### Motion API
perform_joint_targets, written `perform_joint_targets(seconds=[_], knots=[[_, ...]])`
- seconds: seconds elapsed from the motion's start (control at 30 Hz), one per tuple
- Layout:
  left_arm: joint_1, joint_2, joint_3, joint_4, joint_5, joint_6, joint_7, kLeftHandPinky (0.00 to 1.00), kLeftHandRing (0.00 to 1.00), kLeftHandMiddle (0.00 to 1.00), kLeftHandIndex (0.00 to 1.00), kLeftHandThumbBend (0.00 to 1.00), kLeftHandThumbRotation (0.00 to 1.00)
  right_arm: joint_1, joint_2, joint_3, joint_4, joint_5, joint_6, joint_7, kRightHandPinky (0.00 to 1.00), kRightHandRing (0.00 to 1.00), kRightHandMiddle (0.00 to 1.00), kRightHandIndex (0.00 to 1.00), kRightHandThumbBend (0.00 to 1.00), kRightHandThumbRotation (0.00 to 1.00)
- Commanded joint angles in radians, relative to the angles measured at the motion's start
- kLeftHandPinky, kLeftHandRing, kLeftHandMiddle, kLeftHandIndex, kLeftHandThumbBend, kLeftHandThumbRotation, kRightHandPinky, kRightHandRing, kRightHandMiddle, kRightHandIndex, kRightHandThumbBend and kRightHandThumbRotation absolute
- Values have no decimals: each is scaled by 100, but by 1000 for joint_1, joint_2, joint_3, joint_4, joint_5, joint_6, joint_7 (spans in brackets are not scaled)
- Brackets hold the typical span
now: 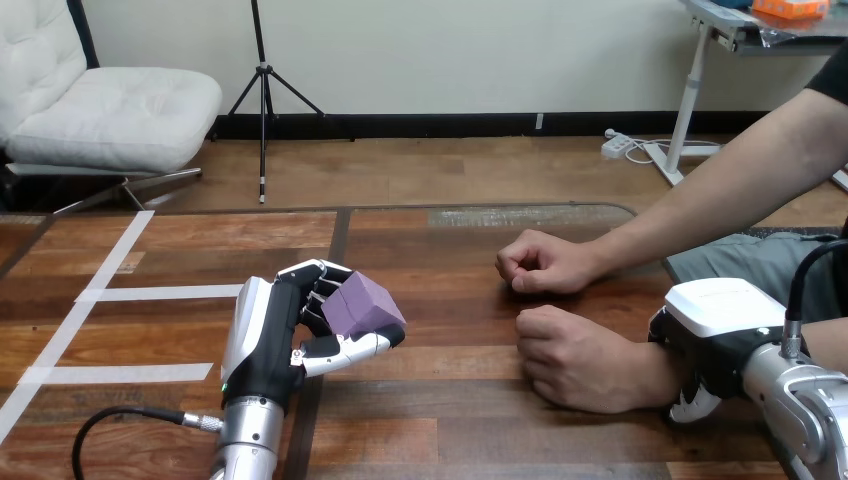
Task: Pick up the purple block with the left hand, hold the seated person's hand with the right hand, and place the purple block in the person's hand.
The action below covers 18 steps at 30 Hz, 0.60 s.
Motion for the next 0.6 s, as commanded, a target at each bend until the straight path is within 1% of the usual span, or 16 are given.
perform_joint_targets(seconds=[0.0,0.13,0.3,0.5,0.57], knots=[[-27,18,15,-50,-2,-21,7,34,40,48,50,71,18,-6,4,21,27,10,18,12,34,44,52,63,69,0],[-27,18,13,-50,-1,-20,7,34,40,48,50,71,18,-6,3,25,21,6,35,33,31,40,50,65,69,0],[-28,18,12,-50,1,-18,9,34,40,48,51,71,17,-8,-2,34,22,0,40,48,29,38,49,67,69,0],[-29,18,14,-49,-2,-18,4,34,40,48,50,71,17,-6,1,32,29,9,42,44,29,38,49,70,67,0],[-30,18,15,-48,-4,-18,1,34,40,48,50,71,17,-6,-1,33,38,12,34,38,29,38,49,70,67,0]])
